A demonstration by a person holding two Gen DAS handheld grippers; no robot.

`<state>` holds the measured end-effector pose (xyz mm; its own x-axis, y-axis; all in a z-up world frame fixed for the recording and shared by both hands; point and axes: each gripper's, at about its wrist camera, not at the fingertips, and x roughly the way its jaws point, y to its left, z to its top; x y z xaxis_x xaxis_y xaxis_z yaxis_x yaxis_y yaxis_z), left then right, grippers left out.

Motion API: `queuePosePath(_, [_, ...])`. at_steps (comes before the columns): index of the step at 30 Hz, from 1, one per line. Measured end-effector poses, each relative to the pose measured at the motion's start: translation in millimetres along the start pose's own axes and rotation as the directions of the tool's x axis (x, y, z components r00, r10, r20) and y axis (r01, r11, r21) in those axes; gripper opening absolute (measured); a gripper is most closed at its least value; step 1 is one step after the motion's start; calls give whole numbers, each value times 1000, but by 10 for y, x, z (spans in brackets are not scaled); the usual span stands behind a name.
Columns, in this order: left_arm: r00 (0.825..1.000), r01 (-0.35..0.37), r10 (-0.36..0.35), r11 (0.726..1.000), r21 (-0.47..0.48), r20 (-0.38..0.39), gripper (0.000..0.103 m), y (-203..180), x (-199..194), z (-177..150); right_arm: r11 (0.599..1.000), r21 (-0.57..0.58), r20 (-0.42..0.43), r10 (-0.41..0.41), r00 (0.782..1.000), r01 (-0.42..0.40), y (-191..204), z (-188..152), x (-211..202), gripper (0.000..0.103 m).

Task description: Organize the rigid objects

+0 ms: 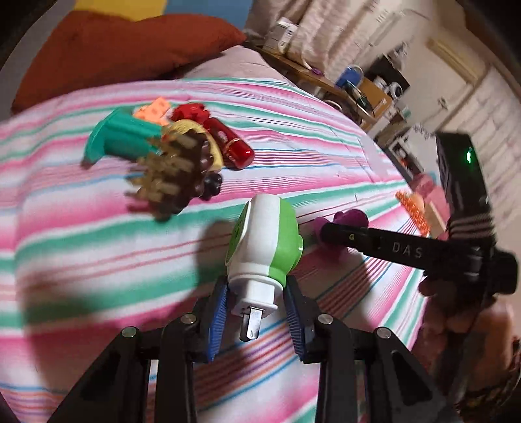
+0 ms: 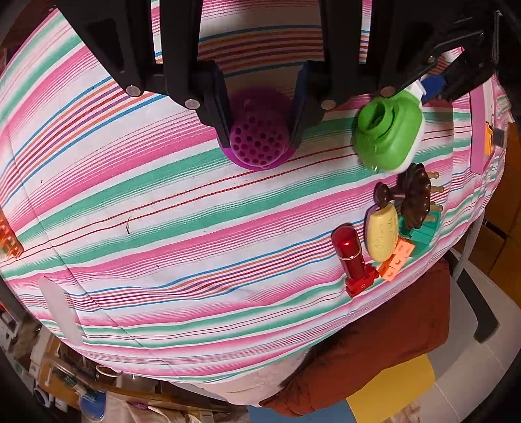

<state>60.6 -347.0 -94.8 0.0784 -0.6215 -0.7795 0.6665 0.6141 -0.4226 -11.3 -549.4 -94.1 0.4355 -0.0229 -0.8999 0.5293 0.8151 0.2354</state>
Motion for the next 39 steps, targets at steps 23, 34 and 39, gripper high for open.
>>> queuePosePath(23, [908, -395, 376, 916, 77, 186, 55, 184, -529, -111, 1000, -8, -1, -9, 1000, 9, 19, 5, 18, 34])
queuePosePath(34, [923, -384, 376, 905, 184, 76, 68, 175, -129, 92, 1000, -14, -2, -8, 1000, 8, 17, -4, 18, 34])
queuePosePath(39, [915, -401, 389, 904, 148, 104, 56, 136, -138, 22, 1000, -13, -2, -6, 1000, 6, 20, -6, 15, 34])
